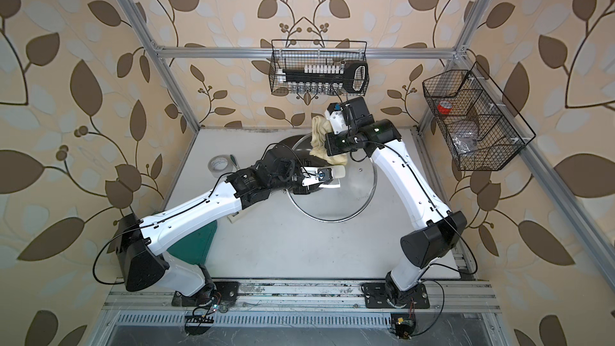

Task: Wipe the pot lid with a cloth
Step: Wipe the pot lid.

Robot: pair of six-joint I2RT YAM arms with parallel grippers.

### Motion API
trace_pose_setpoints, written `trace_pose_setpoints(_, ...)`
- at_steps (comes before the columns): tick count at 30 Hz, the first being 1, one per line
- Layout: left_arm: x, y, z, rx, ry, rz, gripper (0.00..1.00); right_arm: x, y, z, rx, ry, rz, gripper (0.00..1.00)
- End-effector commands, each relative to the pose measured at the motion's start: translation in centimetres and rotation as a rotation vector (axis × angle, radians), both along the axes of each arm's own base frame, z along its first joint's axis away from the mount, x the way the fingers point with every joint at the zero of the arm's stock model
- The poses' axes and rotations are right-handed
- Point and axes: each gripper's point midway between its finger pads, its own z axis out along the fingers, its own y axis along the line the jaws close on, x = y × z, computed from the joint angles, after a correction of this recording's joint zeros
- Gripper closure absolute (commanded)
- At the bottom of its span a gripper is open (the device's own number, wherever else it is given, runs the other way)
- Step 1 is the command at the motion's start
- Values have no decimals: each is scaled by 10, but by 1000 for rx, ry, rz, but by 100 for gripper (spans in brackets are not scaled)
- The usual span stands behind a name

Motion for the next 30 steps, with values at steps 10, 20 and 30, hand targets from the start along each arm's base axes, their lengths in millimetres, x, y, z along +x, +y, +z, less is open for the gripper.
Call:
trace_pose_setpoints(10, -12, 14, 172, -501, -251, 43, 100, 13, -37, 3, 29, 25, -136, 100)
trace_pose_setpoints(20, 30, 54, 204, -864, 32, 442, 100, -15, -130, -21, 21, 70, -337, 100)
trace_pose_setpoints(30, 53, 66, 203, -1070, 166, 611, 100, -80, -84, -36, 72, 121, -171, 100)
